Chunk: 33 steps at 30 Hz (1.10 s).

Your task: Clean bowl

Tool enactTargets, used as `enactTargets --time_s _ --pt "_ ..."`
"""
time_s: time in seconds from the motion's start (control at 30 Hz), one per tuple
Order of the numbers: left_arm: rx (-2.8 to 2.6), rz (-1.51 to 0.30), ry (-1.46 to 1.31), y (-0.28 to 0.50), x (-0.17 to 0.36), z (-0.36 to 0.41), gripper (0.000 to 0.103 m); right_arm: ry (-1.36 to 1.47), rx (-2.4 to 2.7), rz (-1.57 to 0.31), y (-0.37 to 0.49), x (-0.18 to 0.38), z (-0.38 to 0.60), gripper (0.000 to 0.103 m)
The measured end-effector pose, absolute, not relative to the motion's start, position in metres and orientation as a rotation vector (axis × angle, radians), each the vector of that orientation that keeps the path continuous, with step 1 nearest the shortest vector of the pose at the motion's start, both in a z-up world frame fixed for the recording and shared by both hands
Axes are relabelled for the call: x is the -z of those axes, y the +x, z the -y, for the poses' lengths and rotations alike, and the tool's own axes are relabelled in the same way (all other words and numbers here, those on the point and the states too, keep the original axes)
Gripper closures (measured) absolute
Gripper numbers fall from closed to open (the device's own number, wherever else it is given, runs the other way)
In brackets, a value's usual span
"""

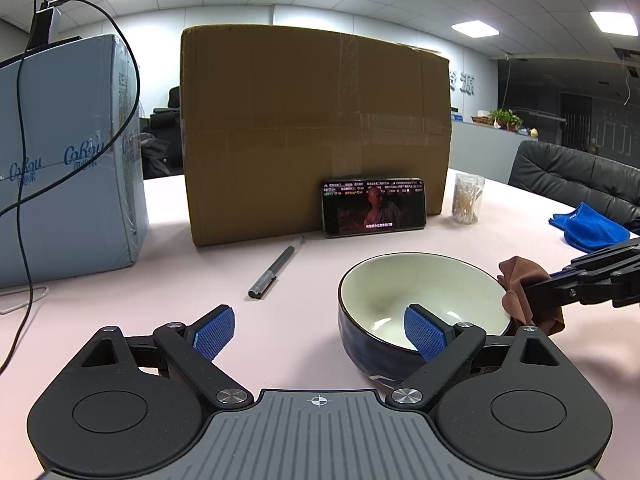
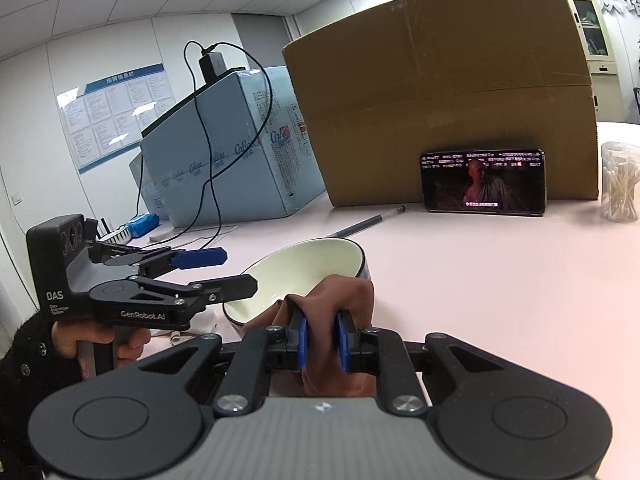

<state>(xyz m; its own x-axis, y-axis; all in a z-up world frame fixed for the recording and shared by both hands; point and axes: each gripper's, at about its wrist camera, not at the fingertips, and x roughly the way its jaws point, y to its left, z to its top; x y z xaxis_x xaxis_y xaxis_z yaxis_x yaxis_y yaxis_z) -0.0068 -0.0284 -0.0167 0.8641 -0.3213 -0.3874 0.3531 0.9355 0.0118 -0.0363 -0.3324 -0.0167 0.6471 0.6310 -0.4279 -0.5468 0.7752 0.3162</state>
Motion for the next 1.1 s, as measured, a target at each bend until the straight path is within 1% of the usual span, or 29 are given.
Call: enactTargets --time_s 0.27,0.53,0.8,0.93,1.1 --pt "0.352 -0.394 0.085 -0.007 0.017 0.029 0.009 0.168 -0.638 -0.555 -0.033 0.018 0.332 0.085" --pt "0.352 -0.392 0.086 -0.008 0.017 0.029 0.009 0.121 -0.770 -0.571 -0.047 0.019 0.318 0.084" --pt "0.354 -0.391 0.085 -0.008 0.017 0.029 0.009 0.155 -0.702 -0.555 -0.044 0.016 0.328 0.084" --pt "0.353 -0.392 0.085 -0.008 0.017 0.029 0.009 0.171 -0.719 -0.560 -0.044 0.019 0.327 0.086" --pt "0.351 -0.394 0.085 -0.006 0.017 0.029 0.009 0.141 -0.760 -0.573 -0.050 0.020 0.315 0.086"
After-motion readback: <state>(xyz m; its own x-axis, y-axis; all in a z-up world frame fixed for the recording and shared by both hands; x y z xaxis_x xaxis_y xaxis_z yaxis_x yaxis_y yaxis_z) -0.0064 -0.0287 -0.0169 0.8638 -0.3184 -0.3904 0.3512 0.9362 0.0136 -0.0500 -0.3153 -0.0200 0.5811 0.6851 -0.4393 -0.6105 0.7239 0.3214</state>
